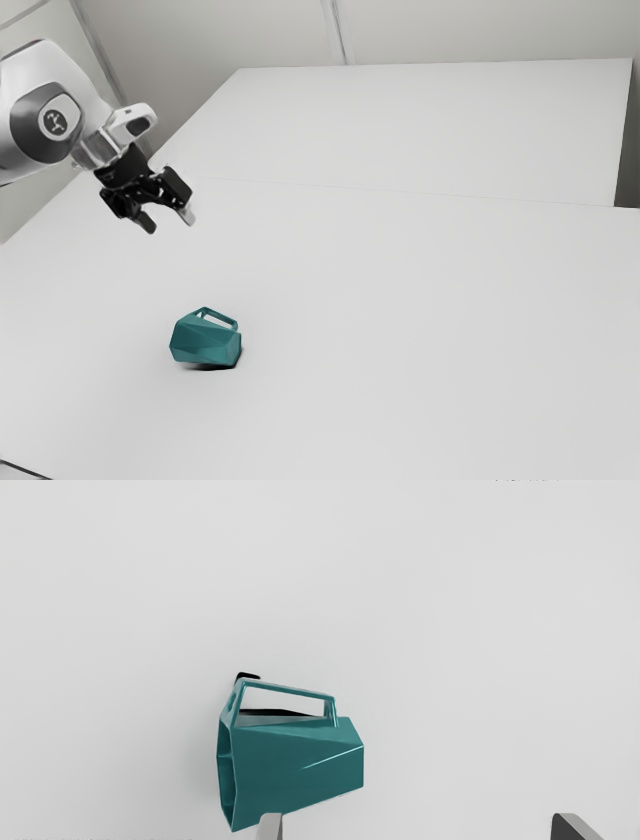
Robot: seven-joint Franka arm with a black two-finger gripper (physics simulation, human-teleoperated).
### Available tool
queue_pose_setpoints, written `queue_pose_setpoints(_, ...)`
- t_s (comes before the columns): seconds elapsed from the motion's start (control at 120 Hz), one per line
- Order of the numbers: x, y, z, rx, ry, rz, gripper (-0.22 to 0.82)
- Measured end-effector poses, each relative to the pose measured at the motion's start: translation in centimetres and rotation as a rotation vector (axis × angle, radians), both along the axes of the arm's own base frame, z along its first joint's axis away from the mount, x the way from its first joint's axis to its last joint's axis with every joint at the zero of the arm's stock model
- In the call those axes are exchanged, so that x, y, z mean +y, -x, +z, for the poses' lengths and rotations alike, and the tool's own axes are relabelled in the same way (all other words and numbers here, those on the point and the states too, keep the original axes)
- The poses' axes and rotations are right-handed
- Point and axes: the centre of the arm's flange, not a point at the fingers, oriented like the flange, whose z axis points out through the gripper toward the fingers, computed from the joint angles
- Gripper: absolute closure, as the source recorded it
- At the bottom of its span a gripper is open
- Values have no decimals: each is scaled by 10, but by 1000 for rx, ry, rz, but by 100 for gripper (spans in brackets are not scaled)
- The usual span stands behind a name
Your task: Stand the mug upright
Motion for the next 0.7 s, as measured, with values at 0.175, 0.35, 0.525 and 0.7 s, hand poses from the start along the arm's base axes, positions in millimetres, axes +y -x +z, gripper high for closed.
queue_pose_setpoints(0.175,28,26,-45,-1,140,113,2)
queue_pose_setpoints(0.35,79,47,-73,-23,271,237,2)
queue_pose_setpoints(0.525,108,74,-112,6,364,269,2)
queue_pose_setpoints(0.7,110,87,-133,48,419,196,2)
